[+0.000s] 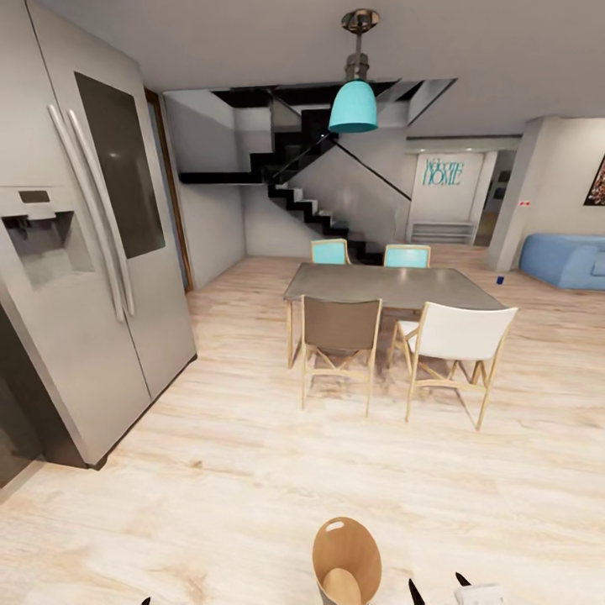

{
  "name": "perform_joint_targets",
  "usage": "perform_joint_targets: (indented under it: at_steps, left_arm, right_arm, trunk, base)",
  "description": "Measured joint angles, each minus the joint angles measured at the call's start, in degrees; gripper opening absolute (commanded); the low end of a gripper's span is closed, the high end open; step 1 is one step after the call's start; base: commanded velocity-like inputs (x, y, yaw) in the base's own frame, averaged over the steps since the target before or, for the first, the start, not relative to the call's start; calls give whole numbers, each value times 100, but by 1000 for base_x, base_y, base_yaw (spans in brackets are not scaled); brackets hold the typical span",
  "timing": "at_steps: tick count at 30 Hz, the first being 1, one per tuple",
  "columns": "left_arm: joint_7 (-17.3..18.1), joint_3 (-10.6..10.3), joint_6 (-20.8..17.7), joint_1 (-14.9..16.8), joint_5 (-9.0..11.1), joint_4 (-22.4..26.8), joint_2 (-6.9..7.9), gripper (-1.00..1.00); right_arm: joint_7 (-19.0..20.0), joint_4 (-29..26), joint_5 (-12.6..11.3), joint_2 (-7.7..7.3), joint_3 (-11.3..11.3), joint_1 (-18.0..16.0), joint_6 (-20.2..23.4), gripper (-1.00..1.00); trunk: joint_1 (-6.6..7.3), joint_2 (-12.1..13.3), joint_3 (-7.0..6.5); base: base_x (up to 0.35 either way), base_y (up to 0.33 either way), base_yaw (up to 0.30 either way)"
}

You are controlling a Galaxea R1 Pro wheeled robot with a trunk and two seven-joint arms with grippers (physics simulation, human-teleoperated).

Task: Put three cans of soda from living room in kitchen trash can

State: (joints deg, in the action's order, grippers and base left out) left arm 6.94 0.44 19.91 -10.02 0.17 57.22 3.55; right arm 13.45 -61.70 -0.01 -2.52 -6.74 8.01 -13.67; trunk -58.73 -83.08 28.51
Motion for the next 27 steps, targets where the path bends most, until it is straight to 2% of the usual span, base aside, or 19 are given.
perform_joint_targets:
  at_steps: [8,14,21,27]
  left_arm:
    - [0,0,15,0,0,0,3,100]
    - [0,0,12,0,-11,-2,2,100]
    - [21,0,-17,5,-10,-30,5,100]
    - [36,0,-22,6,-16,-35,4,100]
  right_arm:
    - [-261,-30,-55,-3,-107,-66,133,100]
    - [-297,-20,-11,-3,-90,-75,142,100]
    - [-318,-17,-56,2,-117,-74,165,100]
    - [-296,-25,-3,-7,-92,-71,163,100]
  trunk:
    - [0,0,64]
    - [0,0,77]
    - [0,0,87]
    - [0,0,130]
  base:
    - [6,7,0]
    - [29,14,0]
    - [200,140,0]
    - [234,170,-10]
